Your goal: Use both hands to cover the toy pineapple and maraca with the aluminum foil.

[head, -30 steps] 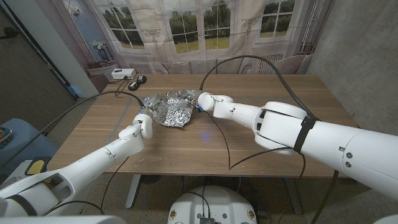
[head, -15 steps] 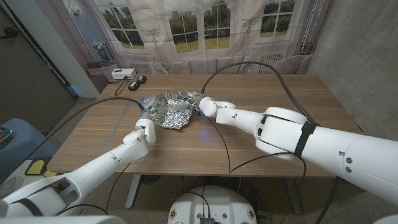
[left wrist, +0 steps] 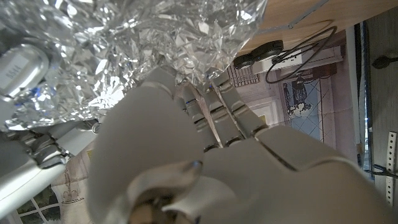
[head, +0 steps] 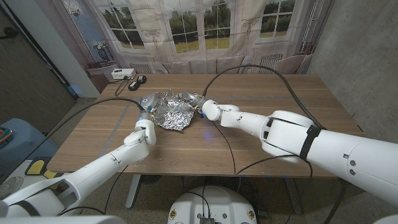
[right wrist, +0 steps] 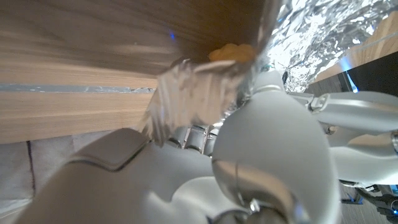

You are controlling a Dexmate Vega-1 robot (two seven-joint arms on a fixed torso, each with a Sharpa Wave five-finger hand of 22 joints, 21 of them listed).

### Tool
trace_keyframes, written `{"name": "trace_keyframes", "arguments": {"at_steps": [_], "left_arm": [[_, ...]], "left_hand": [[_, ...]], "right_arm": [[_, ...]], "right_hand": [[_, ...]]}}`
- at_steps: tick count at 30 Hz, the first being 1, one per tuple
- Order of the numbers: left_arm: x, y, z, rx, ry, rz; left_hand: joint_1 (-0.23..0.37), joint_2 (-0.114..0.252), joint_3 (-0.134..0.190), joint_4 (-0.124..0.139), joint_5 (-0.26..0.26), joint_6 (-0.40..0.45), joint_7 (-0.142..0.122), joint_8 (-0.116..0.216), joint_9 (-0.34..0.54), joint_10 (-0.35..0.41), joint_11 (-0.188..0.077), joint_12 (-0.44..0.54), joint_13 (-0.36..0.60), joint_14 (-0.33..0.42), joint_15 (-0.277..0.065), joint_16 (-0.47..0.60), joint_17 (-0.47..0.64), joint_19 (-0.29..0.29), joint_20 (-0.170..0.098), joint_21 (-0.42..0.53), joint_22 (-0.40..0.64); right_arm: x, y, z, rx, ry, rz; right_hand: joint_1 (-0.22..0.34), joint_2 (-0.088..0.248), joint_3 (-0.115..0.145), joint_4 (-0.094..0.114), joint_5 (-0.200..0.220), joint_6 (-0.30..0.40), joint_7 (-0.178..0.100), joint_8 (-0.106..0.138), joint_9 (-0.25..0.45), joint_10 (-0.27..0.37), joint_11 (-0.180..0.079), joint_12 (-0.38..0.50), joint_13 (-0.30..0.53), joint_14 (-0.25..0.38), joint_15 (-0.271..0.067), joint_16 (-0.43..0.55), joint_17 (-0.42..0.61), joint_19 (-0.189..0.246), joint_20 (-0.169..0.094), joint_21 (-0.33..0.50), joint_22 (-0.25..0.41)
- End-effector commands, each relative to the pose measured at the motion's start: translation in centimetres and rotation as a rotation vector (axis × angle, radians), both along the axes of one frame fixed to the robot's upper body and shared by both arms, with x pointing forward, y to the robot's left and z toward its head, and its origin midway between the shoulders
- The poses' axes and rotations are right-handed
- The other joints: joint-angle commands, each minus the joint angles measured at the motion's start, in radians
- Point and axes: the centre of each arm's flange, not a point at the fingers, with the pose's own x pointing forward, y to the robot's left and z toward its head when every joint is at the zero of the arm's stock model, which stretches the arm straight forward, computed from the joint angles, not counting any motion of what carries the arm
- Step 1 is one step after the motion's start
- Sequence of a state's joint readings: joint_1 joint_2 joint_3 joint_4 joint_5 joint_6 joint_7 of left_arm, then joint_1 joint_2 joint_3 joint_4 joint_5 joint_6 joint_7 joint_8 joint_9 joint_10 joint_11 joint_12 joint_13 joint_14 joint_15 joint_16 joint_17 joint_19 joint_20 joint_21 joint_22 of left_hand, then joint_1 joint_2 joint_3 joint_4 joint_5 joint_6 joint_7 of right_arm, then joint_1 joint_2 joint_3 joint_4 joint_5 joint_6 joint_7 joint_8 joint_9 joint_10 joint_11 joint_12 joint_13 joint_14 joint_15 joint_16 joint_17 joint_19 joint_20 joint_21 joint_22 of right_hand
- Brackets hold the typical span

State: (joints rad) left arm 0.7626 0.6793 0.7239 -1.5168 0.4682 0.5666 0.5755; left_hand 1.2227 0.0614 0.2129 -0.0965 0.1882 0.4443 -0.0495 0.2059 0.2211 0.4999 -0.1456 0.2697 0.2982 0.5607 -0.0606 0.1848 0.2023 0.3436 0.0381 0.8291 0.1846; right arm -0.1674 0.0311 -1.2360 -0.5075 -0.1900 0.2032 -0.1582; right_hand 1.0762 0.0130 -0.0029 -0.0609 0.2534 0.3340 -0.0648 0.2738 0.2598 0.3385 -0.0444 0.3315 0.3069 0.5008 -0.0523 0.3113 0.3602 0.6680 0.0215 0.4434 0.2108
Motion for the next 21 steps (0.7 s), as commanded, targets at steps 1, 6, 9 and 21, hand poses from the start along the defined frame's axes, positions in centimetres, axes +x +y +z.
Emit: {"name": "trace_keyframes", "arguments": {"at_steps": [1, 6, 9, 21], "left_arm": [[-0.9, 0.2, 1.1, -0.023, 0.098, -0.065], [-1.3, 0.2, 1.4, -0.026, 0.094, -0.081], [-1.6, 0.2, 1.6, -0.032, 0.082, -0.094], [-2.7, 0.3, 2.4, -0.061, 0.028, -0.135]], "left_hand": [[-0.089, -0.013, -0.043, 0.02, -0.011, -0.082, -0.009, -0.02, -0.003, -0.099, 0.033, -0.043, 0.007, -0.144, -0.01, -0.003, 0.001, -0.128, 0.081, -0.058, -0.006], [-0.128, -0.016, -0.061, 0.023, -0.012, -0.142, 0.0, -0.025, -0.009, -0.156, 0.046, -0.06, 0.007, -0.203, 0.014, -0.001, -0.007, -0.168, 0.093, -0.09, -0.008], [-0.141, -0.016, -0.066, 0.023, -0.01, -0.17, 0.003, -0.027, -0.012, -0.181, 0.061, -0.066, 0.005, -0.225, 0.028, 0.0, -0.01, -0.176, 0.096, -0.101, -0.008], [-0.168, -0.006, -0.074, 0.028, -0.008, -0.209, 0.025, -0.023, -0.016, -0.216, 0.094, -0.068, 0.002, -0.26, 0.058, 0.002, -0.012, -0.194, 0.11, -0.122, -0.007]], "right_arm": [[-1.4, 0.4, 2.1, -0.051, -0.027, 0.03], [-1.7, 0.1, 2.5, -0.054, -0.027, 0.036], [-1.7, -0.2, 2.8, -0.041, -0.016, 0.047], [-1.9, -0.6, 3.4, -0.056, 0.026, 0.059]], "right_hand": [[0.017, 0.079, -0.024, 0.027, 0.001, -0.021, -0.011, -0.023, -0.008, -0.047, 0.011, -0.029, -0.007, -0.065, -0.061, -0.029, -0.003, -0.071, 0.04, -0.032, -0.016], [-0.058, 0.059, -0.056, 0.054, 0.008, -0.113, -0.013, -0.067, -0.021, -0.101, 0.021, -0.062, -0.017, -0.111, -0.043, -0.051, -0.007, -0.128, 0.071, -0.067, -0.026], [-0.096, 0.048, -0.074, 0.07, 0.011, -0.138, -0.019, -0.077, -0.025, -0.126, 0.019, -0.076, -0.02, -0.131, -0.037, -0.059, -0.008, -0.142, 0.081, -0.078, -0.028], [-0.258, -0.001, -0.16, 0.135, 0.029, -0.247, -0.032, -0.093, -0.041, -0.218, 0.03, -0.127, -0.032, -0.244, 0.009, -0.098, -0.019, -0.232, 0.136, -0.147, -0.03]]}}
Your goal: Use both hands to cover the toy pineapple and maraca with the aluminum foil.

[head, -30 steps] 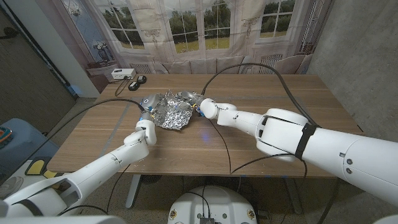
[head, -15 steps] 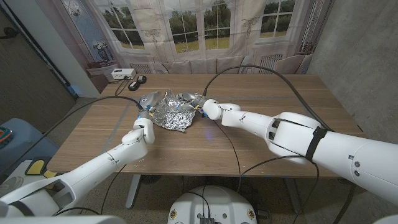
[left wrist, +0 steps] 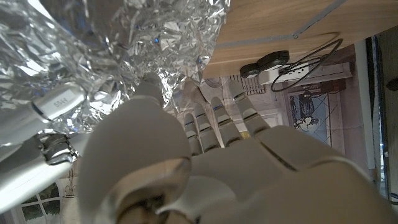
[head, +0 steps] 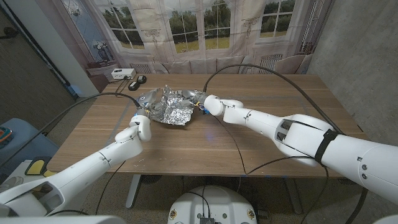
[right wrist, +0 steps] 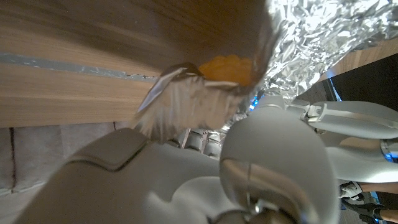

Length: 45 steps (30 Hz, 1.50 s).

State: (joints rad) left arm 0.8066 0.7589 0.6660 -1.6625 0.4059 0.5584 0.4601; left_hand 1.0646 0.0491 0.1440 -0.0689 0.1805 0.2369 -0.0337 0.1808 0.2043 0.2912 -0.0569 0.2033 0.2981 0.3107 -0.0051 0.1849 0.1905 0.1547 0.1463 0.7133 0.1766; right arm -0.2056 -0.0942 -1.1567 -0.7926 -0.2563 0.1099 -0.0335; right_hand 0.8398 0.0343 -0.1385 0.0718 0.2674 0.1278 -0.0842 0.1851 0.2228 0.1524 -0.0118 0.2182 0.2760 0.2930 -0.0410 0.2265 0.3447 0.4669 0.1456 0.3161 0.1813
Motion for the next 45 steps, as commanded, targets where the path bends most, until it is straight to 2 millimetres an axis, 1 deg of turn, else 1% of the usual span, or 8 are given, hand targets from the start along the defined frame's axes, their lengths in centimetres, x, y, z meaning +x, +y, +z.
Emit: {"name": "trace_keyframes", "arguments": {"at_steps": [1, 14, 19, 23, 28, 36, 41, 45], "left_arm": [[-1.1, -0.1, 0.8, -0.027, -0.037, -0.05], [-1.5, 0.1, 0.9, -0.031, -0.066, -0.062], [-1.6, 0.1, 0.9, -0.03, -0.071, -0.06], [-1.7, 0.3, 0.8, -0.034, -0.07, -0.058], [-1.7, 0.5, 0.7, -0.042, -0.074, -0.062], [-1.7, 0.7, 0.6, -0.049, -0.101, -0.062], [-2.0, 1.1, 0.9, -0.104, -0.147, -0.103], [-2.4, 1.7, 1.1, -0.191, -0.184, -0.183]], "left_hand": [[-0.01, 0.006, -0.005, 0.0, 0.0, -0.001, 0.01, 0.002, 0.001, -0.009, 0.005, -0.002, 0.002, -0.01, 0.002, 0.002, -0.001, -0.005, 0.002, -0.007, 0.001], [-0.013, 0.016, -0.004, -0.004, 0.002, 0.005, 0.023, 0.01, 0.0, -0.008, 0.013, 0.004, 0.0, -0.013, -0.001, 0.007, -0.003, -0.004, 0.001, -0.014, 0.001], [-0.015, 0.015, -0.006, -0.007, 0.002, 0.006, 0.027, 0.012, -0.001, -0.002, 0.011, 0.009, -0.001, -0.008, -0.009, 0.011, -0.004, 0.001, -0.005, -0.016, 0.001], [-0.013, 0.015, -0.005, -0.01, 0.003, 0.007, 0.026, 0.013, -0.001, -0.001, 0.01, 0.01, -0.002, -0.007, -0.015, 0.012, -0.005, 0.004, -0.008, -0.017, 0.001], [-0.011, 0.015, -0.005, -0.014, 0.003, 0.006, 0.026, 0.014, -0.002, -0.002, 0.011, 0.011, -0.002, -0.004, -0.018, 0.013, -0.007, 0.012, 0.005, -0.017, 0.002], [-0.003, 0.022, -0.002, -0.027, 0.005, 0.008, 0.037, 0.017, -0.002, 0.016, 0.022, 0.022, -0.005, 0.019, -0.031, 0.021, -0.009, 0.066, -0.026, -0.007, 0.002], [-0.016, 0.034, -0.002, -0.021, 0.004, 0.006, 0.037, 0.017, -0.003, 0.017, 0.018, 0.023, -0.006, 0.014, -0.036, 0.02, -0.007, 0.054, -0.026, -0.017, 0.002], [-0.052, 0.067, 0.0, 0.003, 0.002, 0.006, 0.032, 0.018, -0.003, 0.015, 0.026, 0.023, -0.008, 0.001, -0.027, 0.017, -0.002, 0.034, -0.018, -0.031, 0.001]], "right_arm": [[-0.5, -0.6, 1.3, -0.023, 0.024, 0.007], [-1.0, 0.1, 1.2, -0.126, 0.01, -0.054], [-0.9, 0.1, 1.2, -0.091, 0.017, -0.028], [-0.8, -0.1, 1.2, -0.06, 0.006, -0.007], [-0.8, -0.4, 1.3, -0.011, 0.009, 0.015], [-0.2, -1.4, 1.3, 0.141, 0.067, 0.065], [0.2, -1.8, 1.4, 0.225, 0.121, 0.107], [0.4, -2.3, 1.5, 0.289, 0.14, 0.132]], "right_hand": [[-0.025, -0.035, -0.033, 0.0, 0.02, -0.061, -0.018, -0.005, -0.006, -0.047, -0.006, -0.019, -0.002, -0.062, 0.002, -0.022, -0.007, -0.041, 0.017, -0.029, 0.0], [0.03, -0.075, -0.073, -0.033, 0.077, -0.206, -0.081, -0.005, -0.018, -0.213, -0.041, -0.037, -0.018, -0.213, 0.008, -0.042, -0.031, -0.144, 0.055, -0.105, -0.001], [0.028, -0.072, -0.079, -0.031, 0.087, -0.178, -0.068, 0.011, -0.019, -0.202, -0.036, -0.027, -0.02, -0.209, 0.008, -0.032, -0.031, -0.139, 0.05, -0.104, -0.001], [0.029, -0.021, -0.071, -0.018, 0.105, -0.113, -0.027, 0.035, -0.019, -0.148, -0.016, -0.003, -0.026, -0.16, 0.01, -0.001, -0.031, -0.088, 0.018, -0.093, -0.001], [0.03, -0.006, -0.068, -0.017, 0.108, -0.085, -0.019, 0.043, -0.019, -0.122, -0.01, 0.006, -0.028, -0.142, 0.009, 0.007, -0.034, -0.078, 0.028, -0.093, -0.001], [-0.058, 0.078, -0.07, 0.044, 0.105, 0.027, 0.017, 0.071, -0.017, -0.025, 0.017, 0.032, -0.035, -0.072, 0.004, 0.038, -0.035, -0.03, 0.013, -0.087, 0.0], [-0.078, 0.172, -0.023, 0.073, 0.105, 0.059, 0.01, 0.073, -0.016, 0.001, 0.012, 0.033, -0.038, -0.068, 0.0, 0.044, -0.03, -0.041, -0.002, -0.096, 0.001], [-0.093, 0.183, 0.015, 0.09, 0.101, 0.08, 0.005, 0.076, -0.015, 0.02, 0.015, 0.036, -0.038, -0.062, -0.004, 0.05, -0.025, -0.053, -0.026, -0.102, 0.003]]}}
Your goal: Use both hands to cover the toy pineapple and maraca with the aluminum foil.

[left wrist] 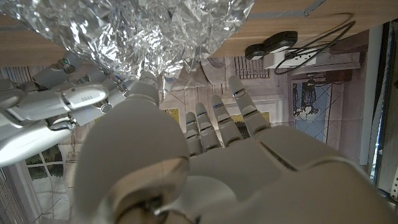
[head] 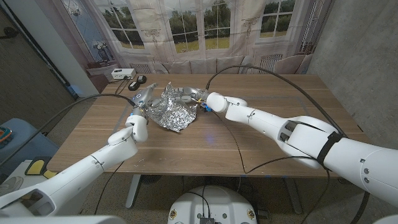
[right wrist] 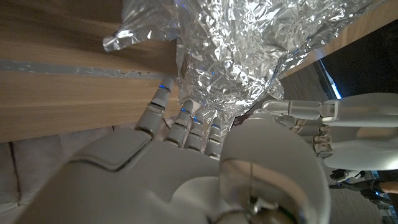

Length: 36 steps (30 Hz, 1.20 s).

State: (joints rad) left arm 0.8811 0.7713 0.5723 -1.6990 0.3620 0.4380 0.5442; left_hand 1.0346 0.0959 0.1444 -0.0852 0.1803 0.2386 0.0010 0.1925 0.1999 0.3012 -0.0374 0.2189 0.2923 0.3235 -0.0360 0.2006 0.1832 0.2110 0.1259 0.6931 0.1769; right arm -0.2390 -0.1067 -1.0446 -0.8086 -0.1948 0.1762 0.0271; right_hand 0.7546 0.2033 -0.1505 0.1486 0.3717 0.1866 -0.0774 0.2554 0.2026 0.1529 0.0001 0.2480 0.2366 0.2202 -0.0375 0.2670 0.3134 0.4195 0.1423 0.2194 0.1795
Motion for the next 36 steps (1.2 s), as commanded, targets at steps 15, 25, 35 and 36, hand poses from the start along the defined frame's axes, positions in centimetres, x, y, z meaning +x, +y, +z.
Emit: {"name": "trace_keyframes", "arguments": {"at_steps": [15, 25, 35, 36], "left_arm": [[-1.3, 2.8, 1.3, -0.394, -0.093, -0.384], [-1.9, 4.0, 1.5, -0.478, -0.105, -0.489], [-1.8, 6.0, 1.5, -0.579, -0.074, -0.631], [-1.8, 6.1, 1.5, -0.585, -0.072, -0.641]], "left_hand": [[-0.175, 0.037, -0.028, 0.083, -0.004, -0.081, -0.036, -0.012, -0.005, -0.082, 0.059, -0.02, -0.024, -0.1, 0.059, -0.02, 0.002, -0.11, 0.022, -0.084, 0.0], [-0.203, 0.035, -0.032, 0.09, -0.002, -0.104, -0.039, -0.012, -0.007, -0.113, 0.069, -0.024, -0.031, -0.139, 0.068, -0.024, 0.0, -0.139, 0.008, -0.107, 0.001], [-0.227, 0.032, -0.036, 0.093, -0.001, -0.139, -0.051, -0.015, -0.009, -0.153, 0.081, -0.029, -0.039, -0.17, 0.076, -0.023, -0.002, -0.159, 0.012, -0.127, 0.002], [-0.229, 0.031, -0.037, 0.093, -0.001, -0.141, -0.051, -0.015, -0.009, -0.154, 0.081, -0.029, -0.039, -0.174, 0.078, -0.024, -0.002, -0.161, 0.012, -0.128, 0.002]], "right_arm": [[0.8, -3.1, 1.4, 0.348, 0.123, 0.117], [0.7, -4.9, 2.5, 0.473, 0.14, 0.134], [0.7, -7.0, 3.1, 0.611, 0.164, 0.15], [0.6, -7.3, 3.2, 0.62, 0.162, 0.149]], "right_hand": [[-0.063, 0.003, 0.068, 0.034, -0.018, 0.036, 0.017, 0.0, 0.006, 0.046, 0.027, 0.01, 0.0, 0.014, 0.022, 0.014, 0.013, -0.012, -0.007, -0.006, 0.006], [-0.103, -0.026, 0.059, 0.029, -0.033, 0.036, 0.029, -0.007, 0.004, 0.06, 0.053, 0.009, -0.002, 0.024, 0.034, 0.014, 0.009, -0.005, 0.001, -0.005, 0.005], [-0.128, -0.024, 0.058, 0.027, -0.042, 0.047, 0.036, -0.007, 0.003, 0.072, 0.064, 0.01, -0.003, 0.03, 0.037, 0.013, 0.007, -0.001, -0.002, -0.005, 0.004], [-0.129, -0.025, 0.058, 0.027, -0.042, 0.048, 0.036, -0.008, 0.003, 0.074, 0.066, 0.011, -0.003, 0.03, 0.038, 0.013, 0.007, 0.0, -0.003, -0.005, 0.004]]}}
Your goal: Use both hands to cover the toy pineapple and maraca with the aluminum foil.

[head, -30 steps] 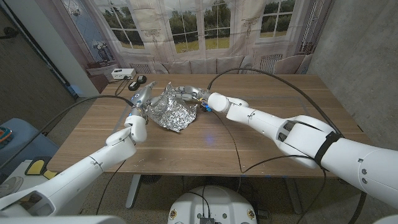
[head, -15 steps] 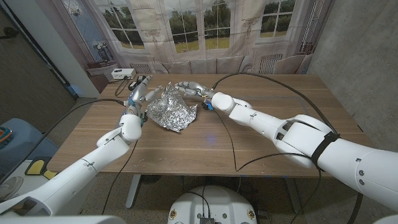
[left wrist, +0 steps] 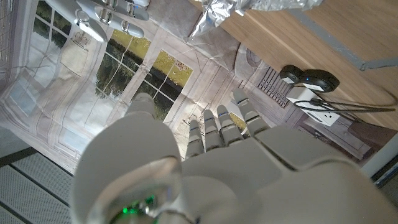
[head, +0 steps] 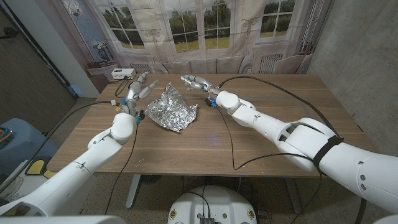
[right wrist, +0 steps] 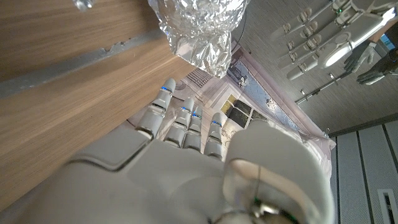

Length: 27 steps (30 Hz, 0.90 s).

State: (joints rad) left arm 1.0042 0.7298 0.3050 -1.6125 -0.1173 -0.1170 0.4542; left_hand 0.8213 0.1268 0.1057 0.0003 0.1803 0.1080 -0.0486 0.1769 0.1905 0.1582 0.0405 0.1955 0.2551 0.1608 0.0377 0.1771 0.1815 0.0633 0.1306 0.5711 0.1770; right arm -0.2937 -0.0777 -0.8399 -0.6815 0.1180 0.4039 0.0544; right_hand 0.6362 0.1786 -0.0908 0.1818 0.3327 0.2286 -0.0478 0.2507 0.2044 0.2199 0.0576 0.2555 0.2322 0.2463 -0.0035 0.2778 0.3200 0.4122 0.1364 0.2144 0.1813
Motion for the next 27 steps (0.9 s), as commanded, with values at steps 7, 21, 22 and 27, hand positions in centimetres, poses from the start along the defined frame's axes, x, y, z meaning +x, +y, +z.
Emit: {"name": "trace_keyframes", "arguments": {"at_steps": [7, 21, 22, 27], "left_arm": [[0.0, 2.6, 0.1, -0.151, 0.013, -0.267], [0.6, 2.9, 0.5, -0.192, 0.03, -0.42], [0.6, 2.9, 0.4, -0.193, 0.034, -0.423], [1.0, 3.2, 0.0, -0.208, 0.045, -0.432]], "left_hand": [[-0.049, 0.003, -0.005, 0.02, -0.002, -0.032, -0.012, 0.001, -0.001, -0.041, 0.005, -0.006, -0.008, -0.047, 0.017, -0.002, 0.001, -0.042, 0.012, -0.027, 0.003], [-0.095, 0.003, -0.014, 0.036, -0.004, -0.051, -0.028, 0.004, -0.004, -0.08, 0.017, -0.006, -0.017, -0.098, 0.029, -0.003, 0.001, -0.076, 0.005, -0.053, 0.004], [-0.1, 0.004, -0.015, 0.038, -0.004, -0.052, -0.028, 0.004, -0.004, -0.083, 0.019, -0.006, -0.018, -0.102, 0.031, -0.003, 0.001, -0.077, 0.006, -0.055, 0.004], [-0.111, 0.006, -0.018, 0.043, -0.004, -0.061, -0.027, 0.002, -0.004, -0.09, 0.02, -0.006, -0.02, -0.112, 0.033, -0.003, 0.001, -0.085, 0.002, -0.06, 0.005]], "right_arm": [[-0.4, -4.6, 1.3, 0.275, 0.042, 0.022], [-1.5, -8.7, 1.5, 0.435, 0.045, 0.001], [-1.6, -8.9, 1.5, 0.446, 0.043, -0.003], [-1.8, -9.6, 1.2, 0.476, 0.032, -0.01]], "right_hand": [[-0.025, -0.008, -0.006, -0.009, -0.009, 0.012, 0.013, -0.004, 0.001, 0.014, 0.015, 0.003, 0.001, 0.006, 0.012, 0.001, -0.002, 0.009, 0.005, 0.0, 0.002], [-0.051, -0.017, -0.014, -0.012, -0.018, 0.027, 0.021, -0.003, 0.0, 0.027, 0.022, 0.004, -0.001, 0.013, 0.017, 0.0, -0.006, 0.012, 0.009, 0.0, 0.001], [-0.052, -0.018, -0.014, -0.012, -0.018, 0.028, 0.02, -0.003, 0.0, 0.028, 0.022, 0.004, -0.001, 0.014, 0.019, 0.0, -0.006, 0.012, 0.009, 0.0, 0.001], [-0.061, -0.018, -0.016, -0.012, -0.021, 0.032, 0.022, -0.003, -0.001, 0.03, 0.023, 0.004, -0.001, 0.016, 0.018, 0.0, -0.007, 0.012, 0.009, 0.0, 0.001]]}}
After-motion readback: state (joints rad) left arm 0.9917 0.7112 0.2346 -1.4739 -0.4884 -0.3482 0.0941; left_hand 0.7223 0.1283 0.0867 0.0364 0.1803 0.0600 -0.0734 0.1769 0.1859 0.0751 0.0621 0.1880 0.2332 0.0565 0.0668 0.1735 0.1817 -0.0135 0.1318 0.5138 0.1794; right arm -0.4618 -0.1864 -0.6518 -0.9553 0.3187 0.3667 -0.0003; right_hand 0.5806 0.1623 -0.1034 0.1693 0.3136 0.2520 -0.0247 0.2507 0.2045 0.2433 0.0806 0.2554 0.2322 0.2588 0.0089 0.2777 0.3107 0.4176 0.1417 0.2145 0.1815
